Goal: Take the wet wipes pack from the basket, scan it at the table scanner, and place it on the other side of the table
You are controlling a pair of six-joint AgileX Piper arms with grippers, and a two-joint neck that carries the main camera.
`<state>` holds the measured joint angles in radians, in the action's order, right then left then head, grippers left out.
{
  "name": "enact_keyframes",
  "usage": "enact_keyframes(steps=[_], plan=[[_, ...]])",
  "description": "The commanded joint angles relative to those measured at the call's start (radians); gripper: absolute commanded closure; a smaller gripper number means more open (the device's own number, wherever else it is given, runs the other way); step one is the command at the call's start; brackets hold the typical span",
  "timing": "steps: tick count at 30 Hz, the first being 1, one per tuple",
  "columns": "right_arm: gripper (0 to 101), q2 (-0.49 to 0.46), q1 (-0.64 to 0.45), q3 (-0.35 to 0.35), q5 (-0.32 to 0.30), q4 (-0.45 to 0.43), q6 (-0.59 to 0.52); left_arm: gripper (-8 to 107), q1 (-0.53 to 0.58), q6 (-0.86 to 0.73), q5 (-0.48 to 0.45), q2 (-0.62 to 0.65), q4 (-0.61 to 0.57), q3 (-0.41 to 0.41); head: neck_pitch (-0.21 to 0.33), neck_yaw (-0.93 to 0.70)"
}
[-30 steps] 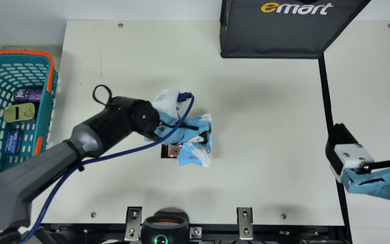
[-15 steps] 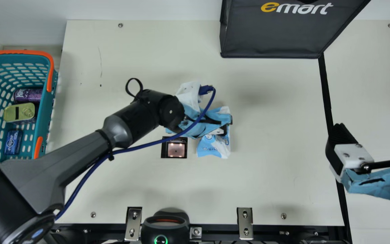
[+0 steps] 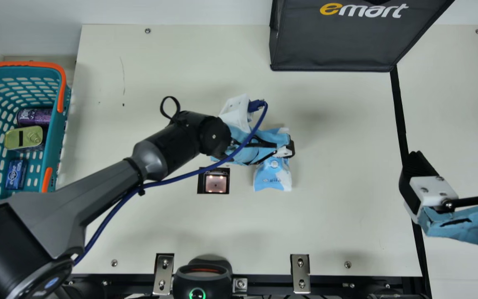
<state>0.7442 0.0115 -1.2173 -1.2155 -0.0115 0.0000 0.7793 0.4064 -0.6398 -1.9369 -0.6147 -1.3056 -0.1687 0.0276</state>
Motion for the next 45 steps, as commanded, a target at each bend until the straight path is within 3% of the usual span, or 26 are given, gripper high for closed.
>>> enact_keyframes(steps=[1,6,12,19,24,30,45], plan=[[6,0.0,0.0,0.0,0.0,0.0,0.0,23,-0.009,-0.061,0.018,0.021,-0.063,0.025,0.03,0.0],[6,0.0,0.0,0.0,0.0,0.0,0.0,9,-0.059,-0.233,0.039,0.103,-0.211,0.112,0.03,0.0],[6,0.0,0.0,0.0,0.0,0.0,0.0,9,-0.153,-0.476,0.028,0.227,-0.346,0.244,0.03,0.0],[6,0.0,0.0,0.0,0.0,0.0,0.0,9,-0.298,-0.68,-0.015,0.385,-0.377,0.401,0.03,0.0],[6,0.0,0.0,0.0,0.0,0.0,0.0,9,-0.396,-0.711,-0.05,0.496,-0.281,0.475,0.03,0.0],[6,0.0,0.0,0.0,0.0,0.0,0.0,9,-0.487,-0.647,-0.11,0.623,-0.104,0.508,0.03,0.0],[6,0.0,0.0,0.0,0.0,0.0,0.0,9,-0.648,-0.402,-0.308,0.925,0.295,0.447,0.03,0.0]])
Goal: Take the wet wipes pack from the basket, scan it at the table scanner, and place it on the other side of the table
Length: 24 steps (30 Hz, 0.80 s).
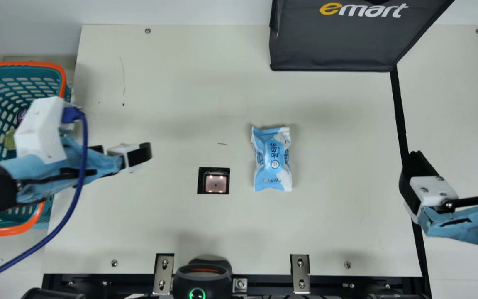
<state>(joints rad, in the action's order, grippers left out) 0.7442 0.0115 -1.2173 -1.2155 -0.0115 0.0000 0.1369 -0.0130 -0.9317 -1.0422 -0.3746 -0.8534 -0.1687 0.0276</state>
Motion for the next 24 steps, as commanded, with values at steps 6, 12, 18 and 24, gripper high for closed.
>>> enact_keyframes(steps=[6,12,18,24], plan=[[6,0.0,0.0,0.0,0.0,0.0,0.0,9,-0.043,0.059,-0.085,0.115,0.144,-0.045,0.03,0.0],[6,0.0,0.0,0.0,0.0,0.0,0.0,9,-0.068,0.053,-0.137,0.174,0.241,-0.079,0.03,0.0],[6,0.0,0.0,0.0,0.0,0.0,0.0,9,-0.068,0.05,-0.143,0.18,0.259,-0.082,0.03,0.0],[6,0.007,0.014,0.003,-0.003,0.011,-0.005,9,-0.068,0.05,-0.144,0.18,0.259,-0.082,0.03,0.0]])
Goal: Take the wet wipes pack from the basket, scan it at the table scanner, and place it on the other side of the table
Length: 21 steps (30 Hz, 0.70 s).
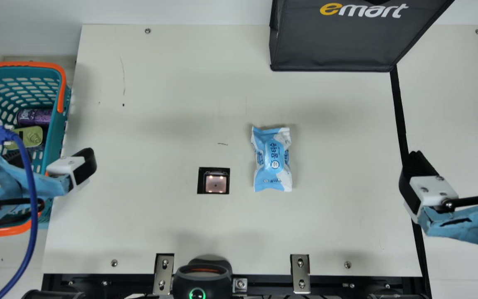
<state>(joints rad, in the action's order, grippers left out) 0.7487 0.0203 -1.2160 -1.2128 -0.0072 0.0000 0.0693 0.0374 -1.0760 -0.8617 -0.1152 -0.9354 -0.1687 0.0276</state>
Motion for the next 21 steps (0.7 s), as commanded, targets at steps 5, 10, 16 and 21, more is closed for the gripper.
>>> enact_keyframes(steps=[5,10,16,21], plan=[[6,0.022,0.113,0.028,-0.007,-0.004,0.035,9,0.0,0.0,0.0,0.0,0.0,0.0,0.03,0.0],[6,0.042,0.206,0.056,-0.007,0.004,0.059,9,0.0,0.0,0.0,0.0,0.0,0.0,0.03,0.0],[6,0.08,0.267,0.076,-0.007,0.053,0.053,9,0.0,0.0,0.0,0.0,0.0,0.0,0.03,0.0],[6,0.131,0.276,0.076,-0.007,0.112,0.02,9,0.0,0.0,0.0,0.0,0.0,0.0,0.03,0.0]])
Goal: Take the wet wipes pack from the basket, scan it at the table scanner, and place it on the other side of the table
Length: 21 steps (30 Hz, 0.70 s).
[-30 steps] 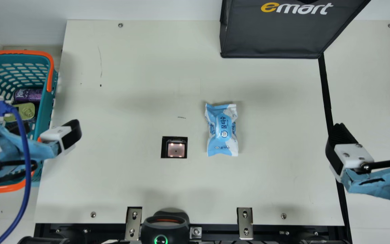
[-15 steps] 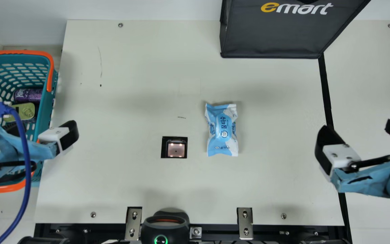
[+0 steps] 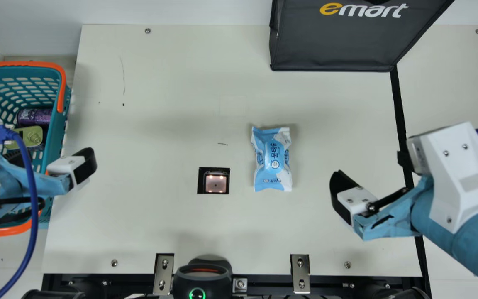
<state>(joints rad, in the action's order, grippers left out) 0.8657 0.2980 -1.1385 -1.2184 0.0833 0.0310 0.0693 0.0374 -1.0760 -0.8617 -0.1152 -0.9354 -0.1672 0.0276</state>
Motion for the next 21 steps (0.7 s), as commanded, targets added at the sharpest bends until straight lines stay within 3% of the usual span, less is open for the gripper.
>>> enact_keyframes(steps=[1,12,21], plan=[[6,0.027,-0.002,-0.002,-0.002,0.035,-0.02,9,0.0,0.0,0.0,0.0,0.0,0.0,0.029,0.0],[6,0.237,-0.074,0.002,0.028,0.214,-0.179,9,0.0,0.0,0.0,0.0,0.0,0.0,0.029,0.0],[6,0.412,-0.031,-0.036,0.075,0.232,-0.168,9,0.0,0.0,0.0,0.0,0.0,0.0,0.029,0.0]])
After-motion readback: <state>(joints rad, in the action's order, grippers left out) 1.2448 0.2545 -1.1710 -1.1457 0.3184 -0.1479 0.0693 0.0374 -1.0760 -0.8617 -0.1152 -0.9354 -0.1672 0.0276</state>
